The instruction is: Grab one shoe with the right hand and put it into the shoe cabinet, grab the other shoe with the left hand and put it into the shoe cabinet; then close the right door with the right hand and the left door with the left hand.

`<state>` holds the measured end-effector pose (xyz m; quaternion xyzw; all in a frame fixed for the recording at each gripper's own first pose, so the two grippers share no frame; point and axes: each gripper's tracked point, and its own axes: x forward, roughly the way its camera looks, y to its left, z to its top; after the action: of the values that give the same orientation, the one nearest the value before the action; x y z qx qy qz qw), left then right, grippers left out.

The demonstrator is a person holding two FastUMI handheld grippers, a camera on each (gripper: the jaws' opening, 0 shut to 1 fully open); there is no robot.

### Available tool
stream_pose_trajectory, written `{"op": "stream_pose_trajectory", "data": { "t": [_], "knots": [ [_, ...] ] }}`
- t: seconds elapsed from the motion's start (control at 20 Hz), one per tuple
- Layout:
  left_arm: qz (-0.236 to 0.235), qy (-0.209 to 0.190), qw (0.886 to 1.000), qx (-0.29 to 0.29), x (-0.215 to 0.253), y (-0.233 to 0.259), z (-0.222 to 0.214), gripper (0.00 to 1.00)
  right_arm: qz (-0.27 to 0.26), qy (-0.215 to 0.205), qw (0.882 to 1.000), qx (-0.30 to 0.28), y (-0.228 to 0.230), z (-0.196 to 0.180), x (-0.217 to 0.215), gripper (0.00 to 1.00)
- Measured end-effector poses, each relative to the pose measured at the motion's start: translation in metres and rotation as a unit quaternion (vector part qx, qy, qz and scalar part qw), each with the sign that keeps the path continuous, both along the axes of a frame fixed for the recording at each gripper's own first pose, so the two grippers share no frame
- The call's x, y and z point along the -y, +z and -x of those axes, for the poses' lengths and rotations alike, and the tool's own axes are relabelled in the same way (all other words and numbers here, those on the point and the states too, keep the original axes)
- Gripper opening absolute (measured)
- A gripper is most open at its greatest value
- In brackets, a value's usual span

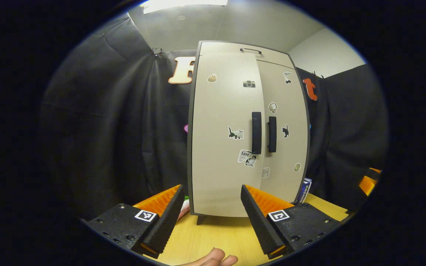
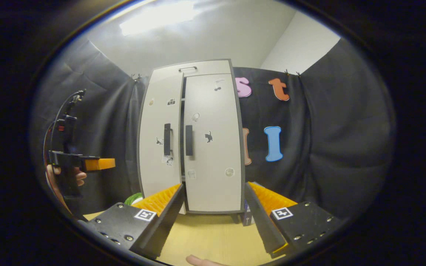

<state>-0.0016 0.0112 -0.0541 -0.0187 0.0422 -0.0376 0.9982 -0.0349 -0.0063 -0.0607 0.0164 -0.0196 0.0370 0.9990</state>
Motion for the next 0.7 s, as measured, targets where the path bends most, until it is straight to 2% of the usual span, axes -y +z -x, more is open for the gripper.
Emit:
{"op": "stream_pose_trajectory", "data": {
  "t": [0.15,0.25,0.4,0.5,0.6,0.7],
  "knots": [
    [-0.002,-0.004,1.000,0.004,0.005,-0.001,0.013,0.95,0.006,0.004,1.000,-0.007,0.001,-0.008,-0.014,0.98],
    [0.003,-0.004,1.000,0.011,0.006,-0.005,0.025,0.95,0.012,-0.011,1.000,-0.007,0.001,-0.011,-0.010,0.98],
    [-0.008,0.011,1.000,0.017,0.005,-0.023,0.040,0.92,0.022,-0.013,1.000,-0.019,-0.011,-0.015,-0.015,0.98],
    [-0.028,0.006,0.999,0.014,0.013,-0.028,0.046,0.96,0.014,-0.003,0.999,-0.029,-0.017,-0.016,-0.019,0.98],
    [-0.024,0.000,1.000,0.011,0.022,-0.023,0.047,0.92,0.011,-0.004,0.999,-0.034,-0.018,-0.017,-0.016,0.98],
    [-0.024,-0.013,1.000,0.015,0.032,-0.018,0.046,0.96,0.008,-0.011,0.999,-0.031,-0.016,-0.017,-0.011,0.98]
  ]
}}
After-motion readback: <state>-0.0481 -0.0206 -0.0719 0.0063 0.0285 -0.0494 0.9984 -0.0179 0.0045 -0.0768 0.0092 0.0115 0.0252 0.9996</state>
